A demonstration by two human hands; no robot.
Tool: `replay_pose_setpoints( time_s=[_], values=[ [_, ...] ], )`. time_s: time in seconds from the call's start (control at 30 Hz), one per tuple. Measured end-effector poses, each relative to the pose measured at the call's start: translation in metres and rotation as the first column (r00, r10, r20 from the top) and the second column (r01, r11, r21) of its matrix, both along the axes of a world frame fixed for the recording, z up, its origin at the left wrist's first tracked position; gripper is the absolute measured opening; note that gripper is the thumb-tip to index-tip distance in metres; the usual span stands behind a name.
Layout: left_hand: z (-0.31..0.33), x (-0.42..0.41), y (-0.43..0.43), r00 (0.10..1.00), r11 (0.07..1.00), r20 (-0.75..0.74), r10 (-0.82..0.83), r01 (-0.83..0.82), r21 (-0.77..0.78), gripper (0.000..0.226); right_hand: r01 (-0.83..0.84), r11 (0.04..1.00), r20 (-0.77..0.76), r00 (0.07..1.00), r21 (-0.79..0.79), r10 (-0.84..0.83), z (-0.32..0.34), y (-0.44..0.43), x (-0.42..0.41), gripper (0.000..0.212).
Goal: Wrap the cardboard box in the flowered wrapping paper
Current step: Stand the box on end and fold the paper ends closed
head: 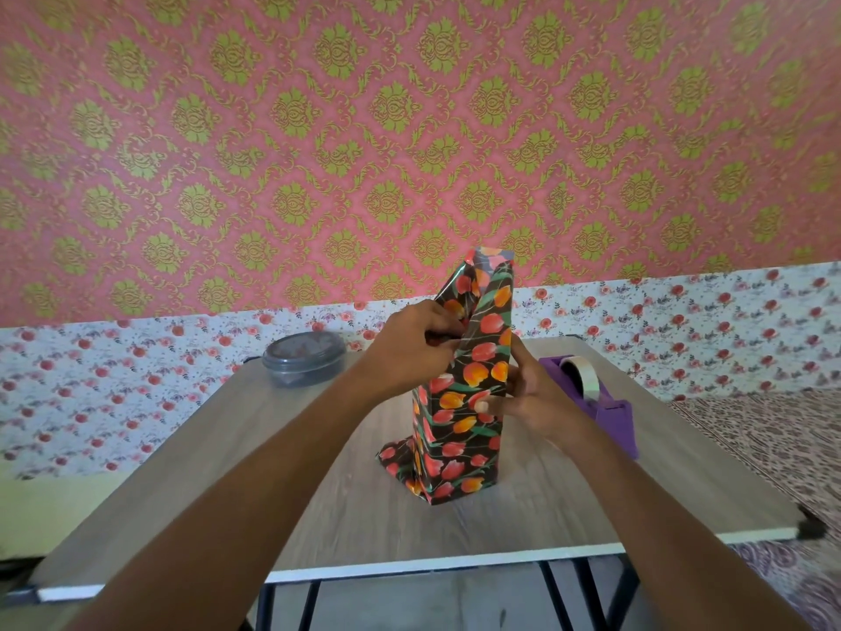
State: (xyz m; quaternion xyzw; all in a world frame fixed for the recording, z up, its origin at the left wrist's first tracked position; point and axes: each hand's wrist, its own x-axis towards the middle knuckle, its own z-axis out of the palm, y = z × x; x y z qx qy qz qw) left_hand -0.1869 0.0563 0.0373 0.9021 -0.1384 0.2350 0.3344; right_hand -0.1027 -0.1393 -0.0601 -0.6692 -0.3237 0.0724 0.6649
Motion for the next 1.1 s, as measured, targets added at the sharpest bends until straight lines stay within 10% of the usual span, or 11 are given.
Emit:
replay_pose_setpoints(
  time_s=[0.37,0.47,0.63,0.73,0.9,1.1],
  values=[
    [-0.009,0.014,0.005,1.0,0.997,-0.01,-0.016,0.015,-0.08,0.019,0.002,1.0,-0.005,1.0,-0.019,-0.002,0.004,-0.008,-0.013,0.097],
    [-0.013,0.015,0.009,0.999,0.989,-0.032,-0.043,0.038,-0.141,0.022,0.263,0.963,0.084,0.96,0.063,-0.267,-0.002,-0.027,-0.023,0.068],
    [-0.018,0.016,0.009,0.996,0.97,-0.042,-0.078,0.066,-0.235,0.024,0.917,0.393,0.274,0.395,-0.064,-0.877,-0.03,-0.085,-0.009,0.014],
    [-0.019,0.018,0.009,0.996,0.968,-0.044,-0.073,0.06,-0.245,0.025,0.805,0.259,0.2,0.418,-0.533,-0.886,-0.043,-0.11,0.007,0.045],
    [-0.021,0.022,0.01,0.996,0.965,-0.043,-0.072,0.059,-0.254,0.022,0.617,0.401,0.125,0.633,-0.677,-0.764,-0.031,-0.123,0.028,0.051],
    [-0.022,0.023,0.012,0.996,0.966,-0.032,-0.08,0.069,-0.247,0.023,0.632,0.539,-0.054,0.62,-0.557,-0.783,-0.006,-0.118,0.038,0.049]
  ],
)
